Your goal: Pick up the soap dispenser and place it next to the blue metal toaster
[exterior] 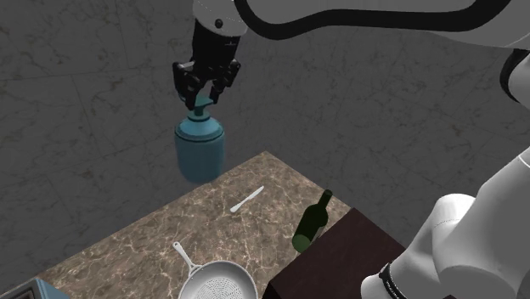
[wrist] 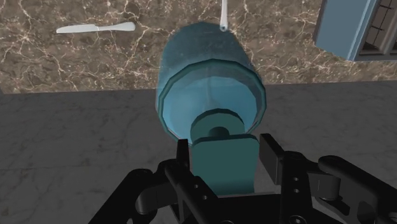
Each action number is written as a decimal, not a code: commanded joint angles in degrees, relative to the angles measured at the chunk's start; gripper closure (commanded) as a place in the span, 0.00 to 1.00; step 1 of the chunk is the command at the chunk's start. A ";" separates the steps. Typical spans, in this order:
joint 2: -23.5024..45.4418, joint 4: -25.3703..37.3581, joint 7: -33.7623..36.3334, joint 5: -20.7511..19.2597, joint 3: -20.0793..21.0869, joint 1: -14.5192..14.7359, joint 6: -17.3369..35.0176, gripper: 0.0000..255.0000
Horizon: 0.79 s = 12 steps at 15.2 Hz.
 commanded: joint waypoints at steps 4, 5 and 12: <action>3.12 4.13 7.57 -2.93 3.76 3.37 -2.18 1.00; 3.91 5.09 9.09 -3.62 4.48 4.13 -2.66 1.00; 11.48 14.30 19.59 -9.50 8.92 10.60 -7.19 1.00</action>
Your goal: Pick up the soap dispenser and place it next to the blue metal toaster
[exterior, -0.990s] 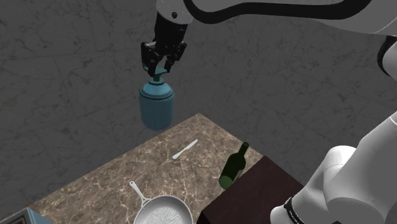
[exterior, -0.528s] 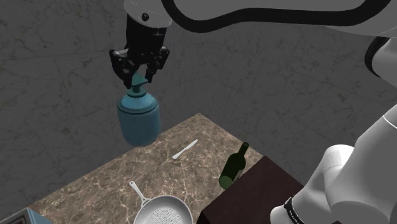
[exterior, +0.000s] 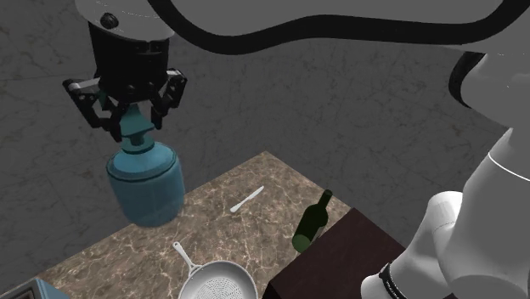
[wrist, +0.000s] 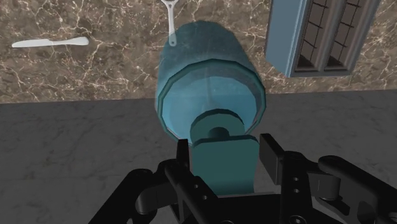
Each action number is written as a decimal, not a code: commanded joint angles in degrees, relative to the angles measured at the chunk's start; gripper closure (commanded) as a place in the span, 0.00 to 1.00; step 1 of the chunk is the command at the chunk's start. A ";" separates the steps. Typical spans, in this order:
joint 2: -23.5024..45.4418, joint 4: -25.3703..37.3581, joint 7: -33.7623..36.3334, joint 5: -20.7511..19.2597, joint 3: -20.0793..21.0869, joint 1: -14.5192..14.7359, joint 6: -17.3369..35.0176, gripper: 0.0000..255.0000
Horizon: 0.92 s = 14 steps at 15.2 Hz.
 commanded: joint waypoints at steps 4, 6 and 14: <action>6.81 8.63 7.26 -5.00 2.36 6.15 -4.30 1.00; 10.33 13.37 9.69 -7.24 2.88 9.20 -6.58 1.00; 10.34 7.94 11.89 -7.66 2.88 9.25 -1.59 1.00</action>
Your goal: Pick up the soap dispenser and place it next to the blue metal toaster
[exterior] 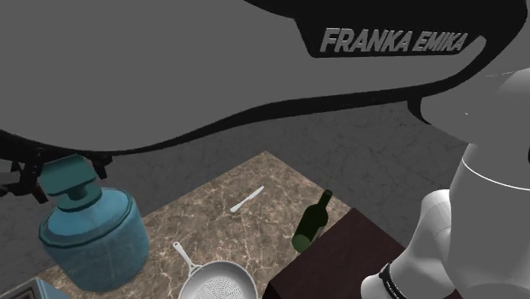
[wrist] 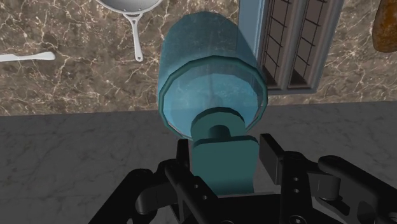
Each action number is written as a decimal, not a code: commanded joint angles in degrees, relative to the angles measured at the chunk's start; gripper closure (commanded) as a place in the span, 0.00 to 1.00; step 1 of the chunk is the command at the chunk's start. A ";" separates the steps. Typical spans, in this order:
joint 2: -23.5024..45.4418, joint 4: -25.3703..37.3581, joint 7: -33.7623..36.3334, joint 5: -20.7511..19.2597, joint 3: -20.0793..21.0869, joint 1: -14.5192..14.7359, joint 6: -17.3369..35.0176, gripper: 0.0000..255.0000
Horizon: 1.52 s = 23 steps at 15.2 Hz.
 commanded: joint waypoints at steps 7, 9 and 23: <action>-0.85 -7.29 1.55 -0.11 -0.20 -1.03 6.43 1.00; -0.89 -8.87 1.96 -0.25 -0.28 -1.20 7.92 1.00; 0.41 -17.75 5.21 -2.40 -1.12 -1.68 17.51 1.00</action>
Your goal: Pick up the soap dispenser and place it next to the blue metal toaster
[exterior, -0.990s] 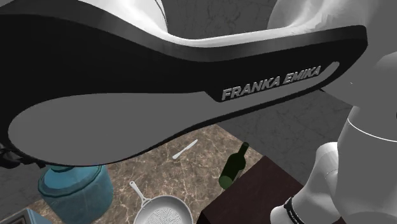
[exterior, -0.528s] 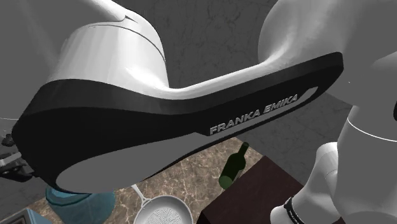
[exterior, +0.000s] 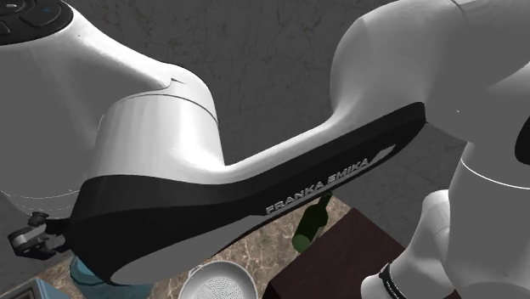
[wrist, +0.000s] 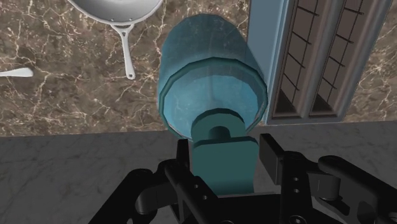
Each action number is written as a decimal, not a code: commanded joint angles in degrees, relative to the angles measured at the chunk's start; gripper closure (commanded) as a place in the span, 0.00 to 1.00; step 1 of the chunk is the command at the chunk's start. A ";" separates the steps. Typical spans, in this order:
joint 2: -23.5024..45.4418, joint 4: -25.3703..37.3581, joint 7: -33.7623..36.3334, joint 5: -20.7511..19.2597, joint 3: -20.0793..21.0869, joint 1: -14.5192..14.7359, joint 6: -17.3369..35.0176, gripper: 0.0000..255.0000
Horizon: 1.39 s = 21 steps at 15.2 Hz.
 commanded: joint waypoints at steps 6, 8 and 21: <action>1.37 -3.49 1.99 -1.72 -0.64 0.12 4.54 1.00; 1.89 -4.30 2.58 -2.28 -0.86 0.21 5.74 1.00; 6.23 -8.15 6.78 -6.64 -2.83 1.24 12.98 1.00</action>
